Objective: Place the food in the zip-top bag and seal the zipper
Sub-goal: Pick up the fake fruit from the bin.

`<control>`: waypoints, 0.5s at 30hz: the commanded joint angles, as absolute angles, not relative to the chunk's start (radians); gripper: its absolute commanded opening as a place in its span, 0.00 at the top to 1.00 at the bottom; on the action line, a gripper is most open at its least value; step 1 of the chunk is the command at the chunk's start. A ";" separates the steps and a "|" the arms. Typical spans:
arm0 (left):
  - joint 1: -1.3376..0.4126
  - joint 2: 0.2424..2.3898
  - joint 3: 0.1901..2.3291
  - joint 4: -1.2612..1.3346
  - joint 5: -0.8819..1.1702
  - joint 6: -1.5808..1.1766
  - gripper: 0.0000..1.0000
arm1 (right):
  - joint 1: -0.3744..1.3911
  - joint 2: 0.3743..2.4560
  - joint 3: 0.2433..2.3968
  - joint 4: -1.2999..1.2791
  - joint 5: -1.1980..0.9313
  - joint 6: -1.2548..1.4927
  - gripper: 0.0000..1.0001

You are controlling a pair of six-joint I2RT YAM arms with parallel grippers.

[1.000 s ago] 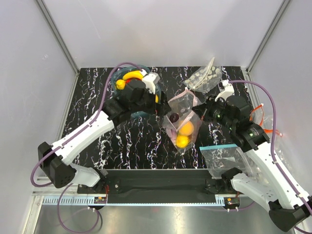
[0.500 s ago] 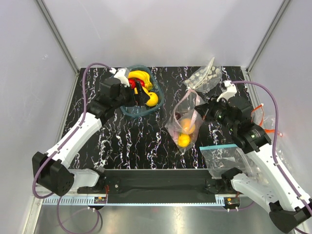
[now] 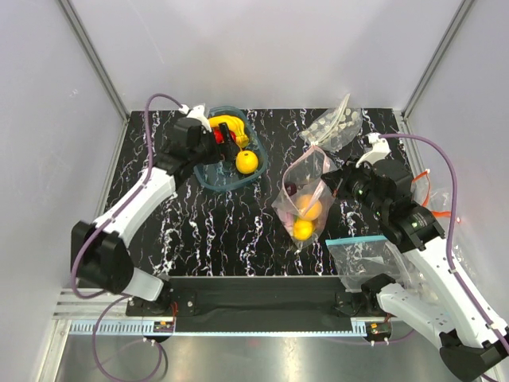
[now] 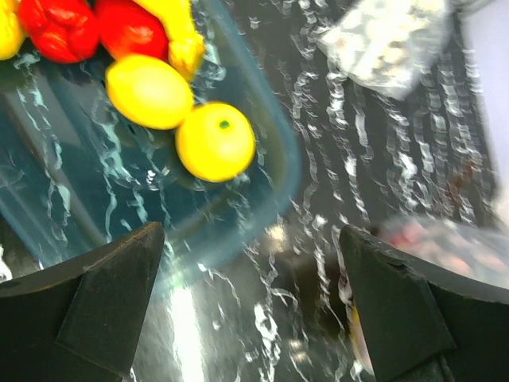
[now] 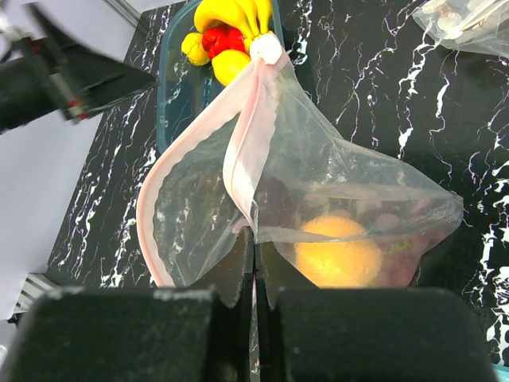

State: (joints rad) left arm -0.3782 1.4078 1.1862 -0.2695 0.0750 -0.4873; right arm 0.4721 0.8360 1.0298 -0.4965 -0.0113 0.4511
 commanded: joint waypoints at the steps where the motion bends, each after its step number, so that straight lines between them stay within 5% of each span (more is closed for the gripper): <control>1: -0.377 1.532 1.282 -0.318 0.005 -0.453 0.01 | 0.476 0.831 1.049 -0.459 0.003 0.443 1.00; 15: -0.387 1.857 1.486 -0.333 0.095 -0.451 0.01 | 0.476 0.839 1.034 -0.440 0.003 0.454 1.00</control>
